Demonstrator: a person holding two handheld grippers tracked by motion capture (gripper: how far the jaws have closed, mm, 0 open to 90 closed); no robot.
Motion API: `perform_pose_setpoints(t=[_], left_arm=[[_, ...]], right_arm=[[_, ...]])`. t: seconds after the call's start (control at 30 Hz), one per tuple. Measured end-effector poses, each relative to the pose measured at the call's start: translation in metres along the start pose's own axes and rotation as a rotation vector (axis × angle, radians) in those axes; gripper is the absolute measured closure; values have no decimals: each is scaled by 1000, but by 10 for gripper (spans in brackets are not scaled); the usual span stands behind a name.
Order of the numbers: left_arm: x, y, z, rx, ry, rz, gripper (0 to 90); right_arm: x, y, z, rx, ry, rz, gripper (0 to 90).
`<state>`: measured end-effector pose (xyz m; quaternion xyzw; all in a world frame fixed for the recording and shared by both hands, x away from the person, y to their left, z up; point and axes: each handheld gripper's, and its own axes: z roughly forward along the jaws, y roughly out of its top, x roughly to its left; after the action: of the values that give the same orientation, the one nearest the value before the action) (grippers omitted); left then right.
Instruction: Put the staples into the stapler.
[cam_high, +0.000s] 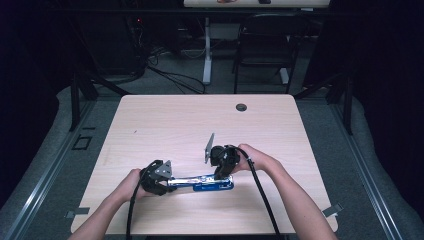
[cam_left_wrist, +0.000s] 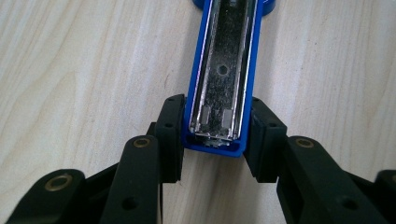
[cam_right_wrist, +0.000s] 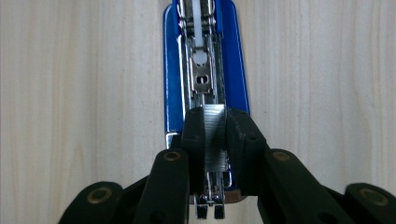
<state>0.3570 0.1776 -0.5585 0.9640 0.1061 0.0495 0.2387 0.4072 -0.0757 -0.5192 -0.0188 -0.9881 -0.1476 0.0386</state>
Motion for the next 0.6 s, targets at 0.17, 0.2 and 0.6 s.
perform_pose_setpoints(t=[0.17,0.2,0.6], left_arm=[[0,0,0,-1,-1,0,629],[0,0,0,0,-1,0,629],[0,0,0,-1,-1,0,629]], right_arm=[[2,1,-4,-24,-13,-13,782],[3,1,-5,-33,-13,-9,782],[11,4,-8,-18,-37,-51,782]])
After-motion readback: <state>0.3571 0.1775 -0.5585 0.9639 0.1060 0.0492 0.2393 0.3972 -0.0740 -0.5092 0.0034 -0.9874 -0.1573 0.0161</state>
